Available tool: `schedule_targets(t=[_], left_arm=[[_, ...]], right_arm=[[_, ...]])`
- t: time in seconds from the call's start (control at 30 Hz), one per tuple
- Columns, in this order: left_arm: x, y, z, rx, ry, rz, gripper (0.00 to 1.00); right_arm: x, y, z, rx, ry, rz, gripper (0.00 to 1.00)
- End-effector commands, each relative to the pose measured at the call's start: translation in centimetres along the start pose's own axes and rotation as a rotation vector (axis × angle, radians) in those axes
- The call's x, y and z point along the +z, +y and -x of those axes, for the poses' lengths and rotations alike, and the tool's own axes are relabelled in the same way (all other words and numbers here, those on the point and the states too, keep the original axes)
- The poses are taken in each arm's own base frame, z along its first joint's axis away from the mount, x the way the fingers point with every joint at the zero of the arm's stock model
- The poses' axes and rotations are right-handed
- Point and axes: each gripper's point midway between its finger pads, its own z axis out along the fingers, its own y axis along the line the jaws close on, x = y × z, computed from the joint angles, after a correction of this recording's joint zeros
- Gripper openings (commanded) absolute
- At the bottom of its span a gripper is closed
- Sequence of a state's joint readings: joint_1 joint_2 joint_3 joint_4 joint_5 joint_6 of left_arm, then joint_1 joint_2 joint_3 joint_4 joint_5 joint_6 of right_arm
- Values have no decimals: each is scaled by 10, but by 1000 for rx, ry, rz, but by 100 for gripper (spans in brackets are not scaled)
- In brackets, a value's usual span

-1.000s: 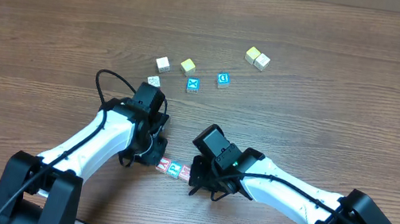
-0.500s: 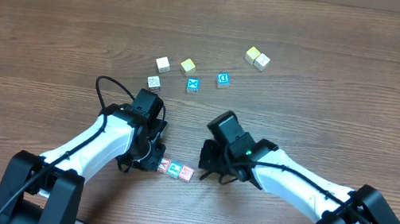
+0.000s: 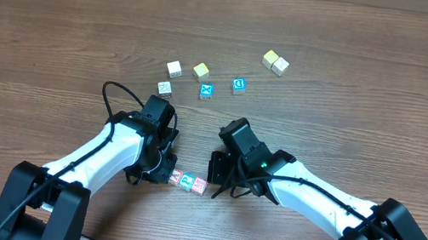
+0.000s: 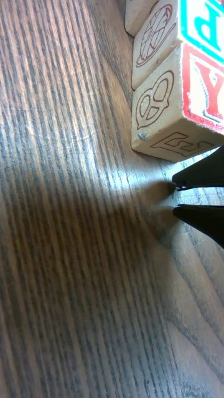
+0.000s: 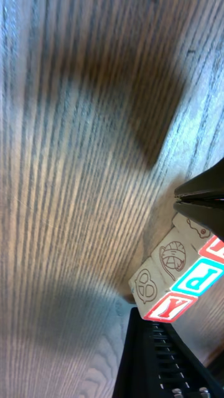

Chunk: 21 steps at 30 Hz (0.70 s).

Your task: Flip 3 blocks

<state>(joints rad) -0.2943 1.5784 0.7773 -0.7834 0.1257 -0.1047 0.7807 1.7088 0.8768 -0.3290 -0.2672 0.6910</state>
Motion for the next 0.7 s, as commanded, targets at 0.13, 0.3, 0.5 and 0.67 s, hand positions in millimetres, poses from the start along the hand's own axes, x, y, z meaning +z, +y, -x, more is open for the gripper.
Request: schedule_targets(t=[0.13, 0.3, 0.5, 0.67], left_arm=[[2, 1, -3, -17, 8, 6, 4], [2, 2, -3, -17, 8, 6, 4], [2, 1, -3, -17, 8, 6, 4], [2, 1, -3, -17, 9, 5, 4]], right_arm=[[1, 4, -1, -6, 5, 15, 4], [1, 5, -1, 8, 6, 17, 4], [2, 8, -5, -4, 12, 21, 4], [4, 13, -9, -17, 15, 25, 4]])
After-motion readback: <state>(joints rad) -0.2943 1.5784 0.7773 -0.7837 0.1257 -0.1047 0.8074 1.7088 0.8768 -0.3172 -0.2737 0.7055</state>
